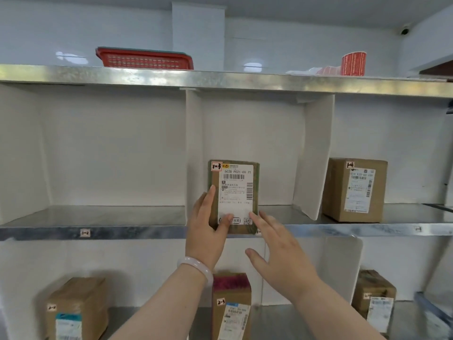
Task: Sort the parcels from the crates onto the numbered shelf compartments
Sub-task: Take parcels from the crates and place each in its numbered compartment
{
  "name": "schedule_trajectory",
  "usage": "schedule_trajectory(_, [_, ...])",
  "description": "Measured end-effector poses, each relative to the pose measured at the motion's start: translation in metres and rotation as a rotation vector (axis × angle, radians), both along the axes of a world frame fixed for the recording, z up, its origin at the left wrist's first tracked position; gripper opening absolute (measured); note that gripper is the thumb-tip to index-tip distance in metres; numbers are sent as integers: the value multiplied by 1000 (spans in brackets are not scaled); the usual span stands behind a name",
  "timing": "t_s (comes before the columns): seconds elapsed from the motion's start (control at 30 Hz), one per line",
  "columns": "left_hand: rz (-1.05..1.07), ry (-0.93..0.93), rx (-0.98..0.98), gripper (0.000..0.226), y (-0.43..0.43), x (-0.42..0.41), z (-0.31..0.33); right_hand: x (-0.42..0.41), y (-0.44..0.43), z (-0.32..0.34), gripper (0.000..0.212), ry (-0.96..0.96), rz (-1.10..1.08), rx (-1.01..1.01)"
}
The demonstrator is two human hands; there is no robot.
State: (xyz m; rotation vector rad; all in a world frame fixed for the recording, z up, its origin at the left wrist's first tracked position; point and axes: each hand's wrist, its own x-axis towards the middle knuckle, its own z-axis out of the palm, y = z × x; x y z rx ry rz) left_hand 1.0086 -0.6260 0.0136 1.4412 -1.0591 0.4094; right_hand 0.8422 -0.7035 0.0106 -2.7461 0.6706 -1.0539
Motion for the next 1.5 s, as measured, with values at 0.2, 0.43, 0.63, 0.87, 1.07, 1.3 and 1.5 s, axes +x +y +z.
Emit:
schedule_trajectory(0.2, [-3,-111,37,76,-54,60,-3,47,-45,1,69,-54,-18,-14])
schedule_trajectory(0.43, [15,-110,127,93,-75,82,-15,78,-72,-13,68,-97,-3,-38])
schedule_trajectory(0.63, [74,-93,186,103,-82,83,-11,91,-84,-20,67,-87,44,-33])
schedule_trajectory(0.87, [136,-142,193,100,-69,74,-15,84,-86,-21,64,-169,87,-66])
schedule_trajectory(1.07, [358,-263,226,68,11,38,-47,70,-48,-42,59,-169,325,-99])
schedule_trajectory(1.3, [837,-298,473,63,151,-8,-102,76,42,-78,64,117,718,-29])
schedule_trajectory(1.5, [1169,-262,706,62,285,-69,-112,84,153,-100,70,190,959,-40])
